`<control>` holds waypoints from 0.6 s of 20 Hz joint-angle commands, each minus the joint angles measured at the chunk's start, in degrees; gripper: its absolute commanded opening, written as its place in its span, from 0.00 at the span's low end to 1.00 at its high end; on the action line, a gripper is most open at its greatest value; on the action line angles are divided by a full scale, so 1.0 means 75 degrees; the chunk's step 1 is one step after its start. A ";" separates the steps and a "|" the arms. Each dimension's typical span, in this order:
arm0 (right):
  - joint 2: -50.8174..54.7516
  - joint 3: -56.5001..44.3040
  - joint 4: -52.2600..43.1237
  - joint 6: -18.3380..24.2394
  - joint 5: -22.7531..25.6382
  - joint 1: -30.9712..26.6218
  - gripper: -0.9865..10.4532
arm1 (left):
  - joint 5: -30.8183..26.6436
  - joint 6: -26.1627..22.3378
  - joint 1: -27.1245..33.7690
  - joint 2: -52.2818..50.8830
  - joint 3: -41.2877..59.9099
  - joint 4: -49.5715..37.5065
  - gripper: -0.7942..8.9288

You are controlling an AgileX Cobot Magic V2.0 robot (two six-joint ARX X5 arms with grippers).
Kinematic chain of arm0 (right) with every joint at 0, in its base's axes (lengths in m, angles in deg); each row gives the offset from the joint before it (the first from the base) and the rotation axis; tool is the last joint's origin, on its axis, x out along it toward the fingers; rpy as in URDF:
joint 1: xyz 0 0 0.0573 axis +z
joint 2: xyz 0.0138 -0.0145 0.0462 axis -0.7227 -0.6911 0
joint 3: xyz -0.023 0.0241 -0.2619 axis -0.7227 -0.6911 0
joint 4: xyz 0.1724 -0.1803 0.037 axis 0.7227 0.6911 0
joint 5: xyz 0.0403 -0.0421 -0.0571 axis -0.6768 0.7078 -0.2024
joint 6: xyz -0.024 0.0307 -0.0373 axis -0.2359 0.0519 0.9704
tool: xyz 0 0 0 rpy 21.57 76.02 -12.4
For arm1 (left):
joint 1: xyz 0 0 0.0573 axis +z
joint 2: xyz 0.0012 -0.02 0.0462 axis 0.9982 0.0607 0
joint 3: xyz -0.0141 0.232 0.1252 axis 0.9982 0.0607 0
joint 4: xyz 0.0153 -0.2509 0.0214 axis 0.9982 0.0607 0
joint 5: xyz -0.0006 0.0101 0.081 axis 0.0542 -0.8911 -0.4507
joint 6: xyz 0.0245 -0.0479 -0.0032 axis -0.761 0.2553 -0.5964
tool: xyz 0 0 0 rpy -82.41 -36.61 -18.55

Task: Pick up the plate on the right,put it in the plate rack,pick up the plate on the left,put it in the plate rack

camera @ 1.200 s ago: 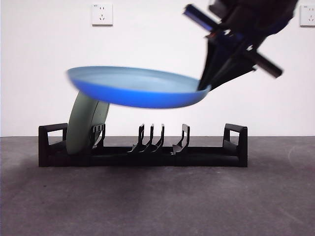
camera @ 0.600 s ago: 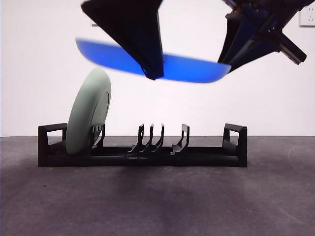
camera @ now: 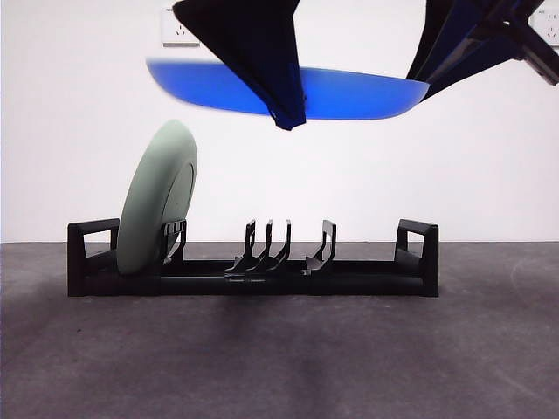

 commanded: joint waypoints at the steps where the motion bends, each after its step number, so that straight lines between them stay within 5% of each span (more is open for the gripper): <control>1: 0.0192 0.0041 -0.0006 0.0070 -0.0189 0.0023 0.07 | 0.0009 0.0000 0.0064 0.0026 0.0009 0.0020 0.07; 6: 0.0385 0.0041 -0.0082 0.0154 0.0067 -0.0029 0.14 | 0.0055 0.0050 0.0000 0.0026 0.0009 -0.0154 0.07; 8: 0.0586 0.0044 -0.0233 0.0152 0.0688 -0.0207 0.29 | 0.0187 0.0070 0.0003 0.0023 0.0009 -0.0460 0.07; 12: 0.1335 0.0044 -0.0662 0.0154 0.2020 -0.0647 0.31 | 0.1145 0.0699 0.0425 0.0023 0.0006 -0.1591 0.07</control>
